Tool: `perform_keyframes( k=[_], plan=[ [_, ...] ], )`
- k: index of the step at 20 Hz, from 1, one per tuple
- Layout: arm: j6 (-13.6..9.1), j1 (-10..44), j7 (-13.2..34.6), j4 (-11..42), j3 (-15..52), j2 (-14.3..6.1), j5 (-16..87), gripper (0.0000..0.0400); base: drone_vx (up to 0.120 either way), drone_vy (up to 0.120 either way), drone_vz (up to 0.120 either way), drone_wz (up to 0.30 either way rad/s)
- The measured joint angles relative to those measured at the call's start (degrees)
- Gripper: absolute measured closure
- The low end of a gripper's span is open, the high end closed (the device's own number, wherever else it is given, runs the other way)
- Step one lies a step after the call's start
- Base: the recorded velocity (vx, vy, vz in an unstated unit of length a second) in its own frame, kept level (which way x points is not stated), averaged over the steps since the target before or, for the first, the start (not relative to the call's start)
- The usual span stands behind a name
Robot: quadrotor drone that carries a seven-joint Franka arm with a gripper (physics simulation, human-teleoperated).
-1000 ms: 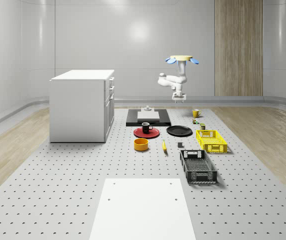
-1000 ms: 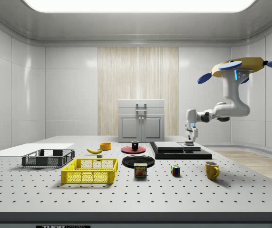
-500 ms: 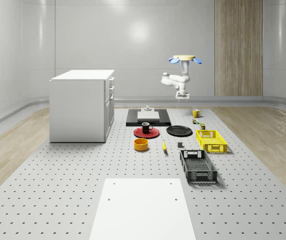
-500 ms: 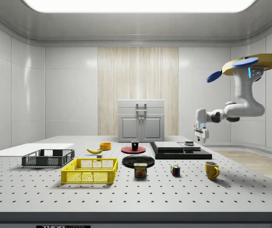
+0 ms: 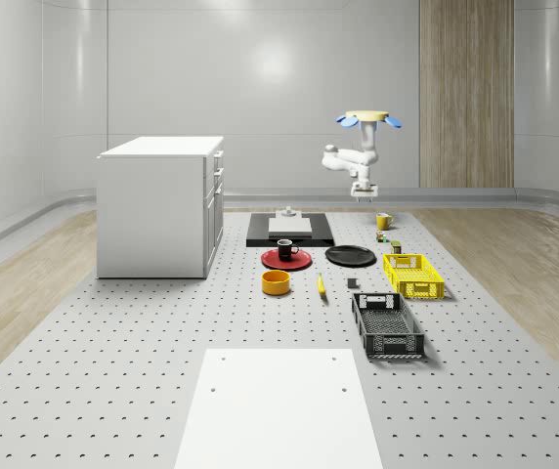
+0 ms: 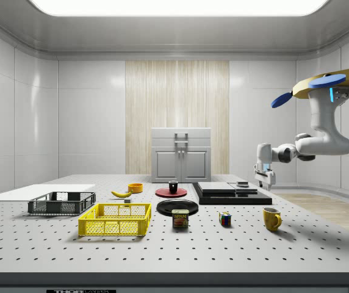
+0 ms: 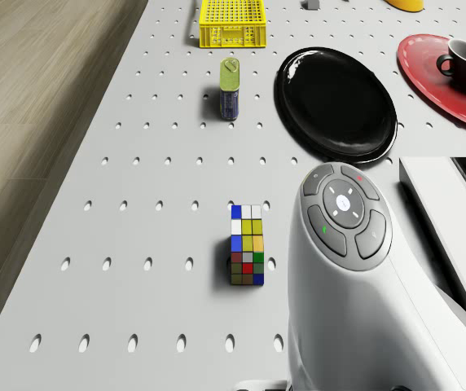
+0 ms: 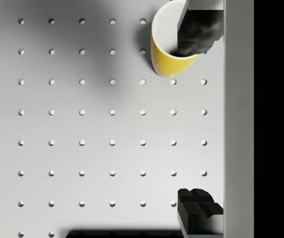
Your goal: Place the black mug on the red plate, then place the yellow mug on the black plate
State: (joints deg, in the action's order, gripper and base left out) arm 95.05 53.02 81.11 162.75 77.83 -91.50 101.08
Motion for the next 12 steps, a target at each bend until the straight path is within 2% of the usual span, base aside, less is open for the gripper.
perform_keyframes(
  k=[6,10,12],
  plan=[
    [0.01,0.00,0.00,0.00,0.00,-0.01,0.00,0.0000,0.000,0.120,-0.113,0.000],
    [0.01,0.00,0.00,0.00,0.00,-0.01,-0.01,0.0000,0.110,0.120,0.000,0.000],
    [0.01,0.00,0.00,0.00,0.00,-0.01,-0.01,0.0000,0.000,0.120,-0.020,0.000]
  ],
)
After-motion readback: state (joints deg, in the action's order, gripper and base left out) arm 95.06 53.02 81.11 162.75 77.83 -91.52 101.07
